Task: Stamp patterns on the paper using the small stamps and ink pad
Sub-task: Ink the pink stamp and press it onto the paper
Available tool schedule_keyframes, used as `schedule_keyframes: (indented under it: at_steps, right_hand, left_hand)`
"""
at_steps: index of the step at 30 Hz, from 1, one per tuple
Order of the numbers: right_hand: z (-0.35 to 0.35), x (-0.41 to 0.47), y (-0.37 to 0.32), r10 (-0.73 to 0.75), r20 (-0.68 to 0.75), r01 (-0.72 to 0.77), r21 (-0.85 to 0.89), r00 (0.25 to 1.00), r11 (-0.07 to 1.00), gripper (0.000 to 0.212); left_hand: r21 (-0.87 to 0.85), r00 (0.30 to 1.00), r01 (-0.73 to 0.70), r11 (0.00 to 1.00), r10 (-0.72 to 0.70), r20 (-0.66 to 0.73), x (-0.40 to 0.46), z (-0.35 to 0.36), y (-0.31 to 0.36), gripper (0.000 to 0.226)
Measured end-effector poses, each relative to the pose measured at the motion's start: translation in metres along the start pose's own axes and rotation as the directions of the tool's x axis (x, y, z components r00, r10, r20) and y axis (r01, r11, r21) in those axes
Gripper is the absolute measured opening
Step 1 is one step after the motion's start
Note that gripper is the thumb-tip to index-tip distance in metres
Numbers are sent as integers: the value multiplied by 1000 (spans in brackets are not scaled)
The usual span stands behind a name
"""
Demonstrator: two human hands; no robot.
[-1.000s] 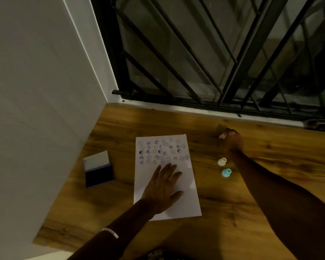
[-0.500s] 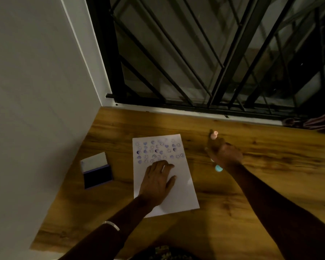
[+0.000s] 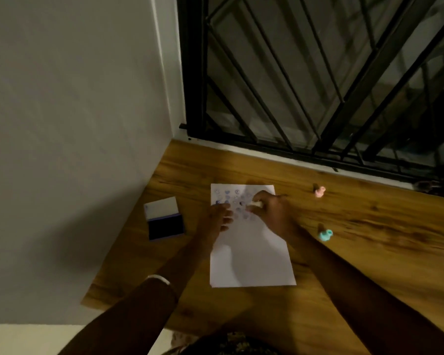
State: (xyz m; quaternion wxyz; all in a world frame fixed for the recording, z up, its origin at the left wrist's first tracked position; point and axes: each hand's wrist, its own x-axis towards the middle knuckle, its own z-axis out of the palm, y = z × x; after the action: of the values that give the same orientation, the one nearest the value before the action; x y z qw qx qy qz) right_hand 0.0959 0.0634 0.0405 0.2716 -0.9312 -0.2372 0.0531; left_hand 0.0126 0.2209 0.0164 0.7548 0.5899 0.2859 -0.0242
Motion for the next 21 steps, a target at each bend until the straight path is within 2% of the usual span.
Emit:
schedule_keyframes:
  at_steps: [2, 5, 9, 12, 15, 17, 19, 21]
  right_hand:
    - [21, 3, -37, -105, 26, 104, 15, 994, 994, 23]
    - [45, 10, -83, -192, 130, 174, 138, 973, 975, 21]
    - [64, 17, -120, -233, 169, 179, 282, 958, 942, 23]
    - [75, 19, -140, -289, 167, 229, 307, 943, 924, 19]
    - [90, 20, -153, -335, 187, 267, 314, 924, 911, 27]
    - [93, 21, -163, -377, 190, 320, 272, 907, 907, 27]
    - [91, 22, -172, -429, 186, 399, 180, 884, 899, 24]
    - [95, 21, -173, -441, 190, 417, 152, 877, 896, 26]
  left_hand:
    - [-147, 994, 105, 984, -104, 16, 4, -17, 9, 30]
    - [-296, 991, 128, 947, -132, 5, 5, -49, 15, 22]
    - [-512, 988, 98, 853, -146, -54, -3, -91, 14, 9]
    - [-509, 982, 18, 860, -111, -153, -6, -116, 10, 17]
    - [-500, 983, -36, 865, -59, -174, -16, -130, 13, 22]
    - [-553, 986, -78, 830, -16, -164, -22, -139, 11, 23]
    - [-552, 971, -137, 822, 2, -238, -26, -153, 5, 24]
    - [-505, 967, -140, 851, 7, -256, -35, -166, 0, 37]
